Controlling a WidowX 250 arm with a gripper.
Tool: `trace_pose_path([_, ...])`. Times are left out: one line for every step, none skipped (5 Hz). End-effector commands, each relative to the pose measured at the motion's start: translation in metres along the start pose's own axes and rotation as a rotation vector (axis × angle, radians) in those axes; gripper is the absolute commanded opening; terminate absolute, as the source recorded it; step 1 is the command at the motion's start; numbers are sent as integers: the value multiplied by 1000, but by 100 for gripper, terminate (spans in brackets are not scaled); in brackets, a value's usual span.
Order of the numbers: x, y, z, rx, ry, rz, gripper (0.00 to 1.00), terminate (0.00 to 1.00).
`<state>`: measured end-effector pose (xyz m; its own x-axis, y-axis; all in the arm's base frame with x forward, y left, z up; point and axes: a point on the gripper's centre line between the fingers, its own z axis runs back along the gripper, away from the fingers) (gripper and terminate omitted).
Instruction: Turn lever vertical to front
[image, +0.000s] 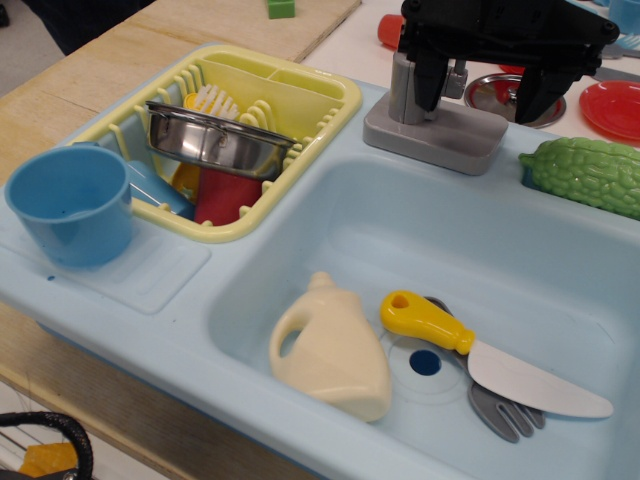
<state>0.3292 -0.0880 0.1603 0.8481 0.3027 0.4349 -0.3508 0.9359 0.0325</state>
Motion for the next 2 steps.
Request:
trace_pose_path([15,-1,22,-23,-79,-7,100,0])
trace_pose_path([21,-3,25,-12,-75,-20,100,0])
